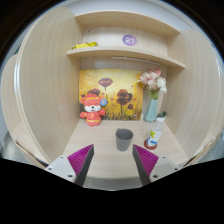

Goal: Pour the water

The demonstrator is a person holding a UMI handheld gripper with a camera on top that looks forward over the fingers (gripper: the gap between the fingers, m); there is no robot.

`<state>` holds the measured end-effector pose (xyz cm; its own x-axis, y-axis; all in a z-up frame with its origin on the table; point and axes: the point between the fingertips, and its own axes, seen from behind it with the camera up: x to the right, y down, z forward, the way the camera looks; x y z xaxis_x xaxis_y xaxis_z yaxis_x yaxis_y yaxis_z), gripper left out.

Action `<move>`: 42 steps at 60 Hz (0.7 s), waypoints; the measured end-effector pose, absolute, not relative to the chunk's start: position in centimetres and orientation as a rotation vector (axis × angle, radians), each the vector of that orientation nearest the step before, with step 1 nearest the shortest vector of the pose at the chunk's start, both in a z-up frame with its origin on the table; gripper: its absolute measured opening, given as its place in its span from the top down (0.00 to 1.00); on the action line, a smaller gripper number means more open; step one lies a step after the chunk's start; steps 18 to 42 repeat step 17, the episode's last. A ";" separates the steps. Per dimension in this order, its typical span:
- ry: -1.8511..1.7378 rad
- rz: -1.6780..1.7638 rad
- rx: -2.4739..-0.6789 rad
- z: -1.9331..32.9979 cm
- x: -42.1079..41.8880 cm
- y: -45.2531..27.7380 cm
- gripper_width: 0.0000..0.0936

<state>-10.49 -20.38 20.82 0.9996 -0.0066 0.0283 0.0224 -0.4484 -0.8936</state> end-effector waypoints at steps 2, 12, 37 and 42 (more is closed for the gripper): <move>-0.016 -0.038 -2.039 21.1 -10.7 -20.7 0.15; -0.034 -0.046 -2.031 21.7 -11.9 -21.7 0.16; -0.036 -0.036 -2.022 22.3 -12.3 -22.1 0.16; -0.036 -0.036 -2.022 22.3 -12.3 -22.1 0.16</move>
